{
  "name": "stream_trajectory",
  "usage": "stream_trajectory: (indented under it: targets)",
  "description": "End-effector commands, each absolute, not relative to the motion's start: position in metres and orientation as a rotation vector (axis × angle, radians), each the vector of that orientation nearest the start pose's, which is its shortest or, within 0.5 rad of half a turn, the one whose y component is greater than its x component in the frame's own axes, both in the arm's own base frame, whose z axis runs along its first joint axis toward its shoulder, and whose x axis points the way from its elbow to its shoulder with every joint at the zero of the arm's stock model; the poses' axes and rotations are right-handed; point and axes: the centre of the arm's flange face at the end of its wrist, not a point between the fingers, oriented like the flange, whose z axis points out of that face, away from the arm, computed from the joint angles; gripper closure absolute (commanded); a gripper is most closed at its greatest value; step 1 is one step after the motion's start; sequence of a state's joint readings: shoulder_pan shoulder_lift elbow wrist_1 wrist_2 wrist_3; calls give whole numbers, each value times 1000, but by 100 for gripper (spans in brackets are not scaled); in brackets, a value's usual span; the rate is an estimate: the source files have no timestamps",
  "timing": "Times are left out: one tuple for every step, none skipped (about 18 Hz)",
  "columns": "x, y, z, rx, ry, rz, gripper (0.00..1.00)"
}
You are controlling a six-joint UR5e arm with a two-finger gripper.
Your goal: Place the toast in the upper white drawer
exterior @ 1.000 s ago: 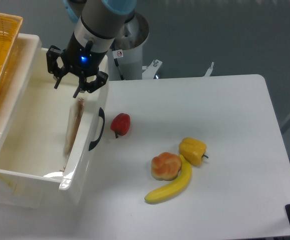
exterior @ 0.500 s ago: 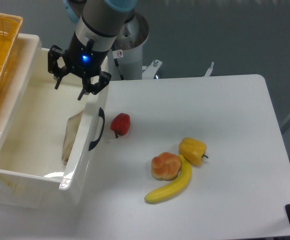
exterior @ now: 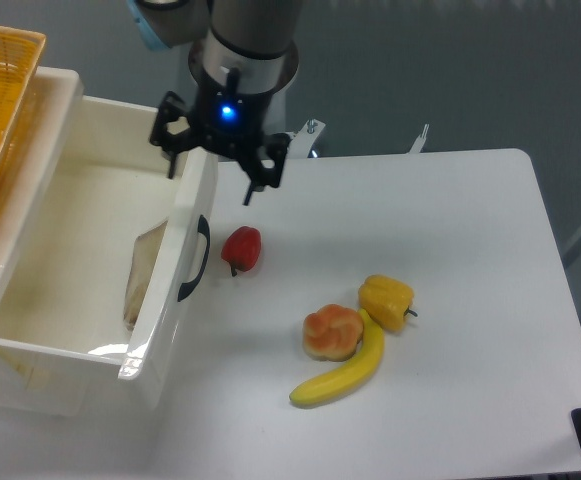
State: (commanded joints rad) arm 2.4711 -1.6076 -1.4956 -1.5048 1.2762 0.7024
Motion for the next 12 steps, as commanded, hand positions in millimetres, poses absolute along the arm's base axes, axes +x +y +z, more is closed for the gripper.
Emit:
stream_trajectory:
  targets:
    - [-312,443,517,-2847,-255,-176,0]
    - [-318,439,516,-2852,-243,-165,0]
    - [-323,435,516,-2859,-213,-144,0]
    - [-328,432,514,-2872,-163,-126,0]
    - [-332,430,512,-2890,-108,-104,0]
    - [-336,427,511,-2915,-60,-73,0]
    - [-339,424,509,-2939,-13,-47,0]
    - [-345,423,506,-2958,29,-22,0]
    - [-354,424,499,-2976,64,6,0]
    - [-359,424,495,-2992,77,40,0]
    - [-365,425,491,-3012,76,69,0]
    - [-369,425,487,-3034,77,101,0]
